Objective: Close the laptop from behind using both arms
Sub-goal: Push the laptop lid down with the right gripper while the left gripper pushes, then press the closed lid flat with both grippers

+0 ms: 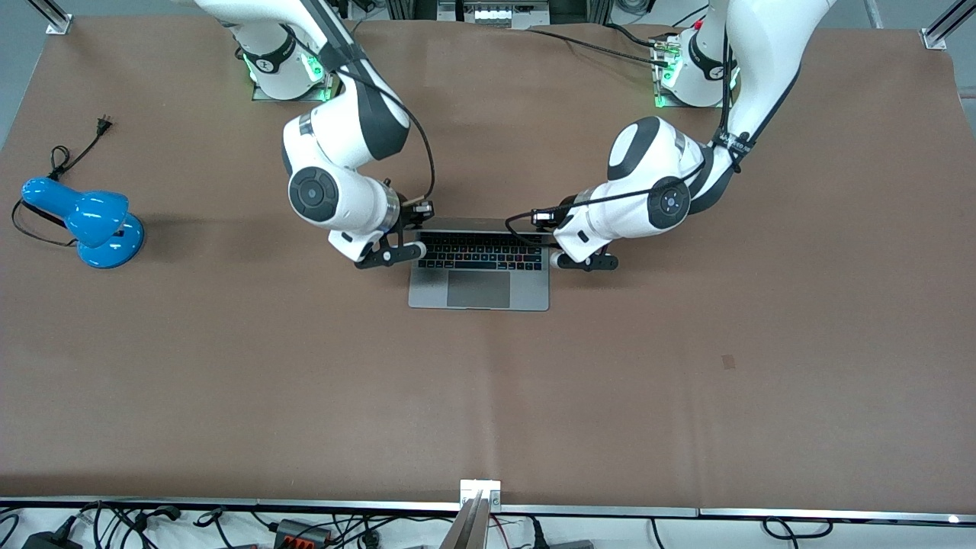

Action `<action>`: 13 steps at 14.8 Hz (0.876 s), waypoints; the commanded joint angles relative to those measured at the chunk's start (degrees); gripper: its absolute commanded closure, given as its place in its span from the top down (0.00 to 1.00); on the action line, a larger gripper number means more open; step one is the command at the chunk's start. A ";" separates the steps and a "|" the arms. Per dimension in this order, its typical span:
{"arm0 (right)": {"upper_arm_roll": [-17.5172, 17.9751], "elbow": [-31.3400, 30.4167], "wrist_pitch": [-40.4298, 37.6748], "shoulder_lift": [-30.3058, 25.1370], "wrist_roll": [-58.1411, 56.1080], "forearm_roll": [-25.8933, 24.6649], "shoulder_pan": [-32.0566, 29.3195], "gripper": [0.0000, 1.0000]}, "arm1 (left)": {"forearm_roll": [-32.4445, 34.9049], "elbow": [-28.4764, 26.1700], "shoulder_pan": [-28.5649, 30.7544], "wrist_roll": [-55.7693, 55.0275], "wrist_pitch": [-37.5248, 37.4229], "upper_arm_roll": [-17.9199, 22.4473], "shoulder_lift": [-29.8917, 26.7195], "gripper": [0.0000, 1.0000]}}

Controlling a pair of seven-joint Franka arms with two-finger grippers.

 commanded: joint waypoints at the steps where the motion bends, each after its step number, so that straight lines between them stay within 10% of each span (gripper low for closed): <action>1: 0.42 3.79 0.66 3.74 -0.39 -1.00 -1.51 0.00 | 3.48 3.68 -0.61 -0.68 -0.16 0.73 2.95 0.00; 13: 0.42 7.31 9.19 12.80 -0.74 -2.76 -2.13 0.00 | 4.02 7.12 -2.88 -0.94 4.75 3.97 11.57 0.00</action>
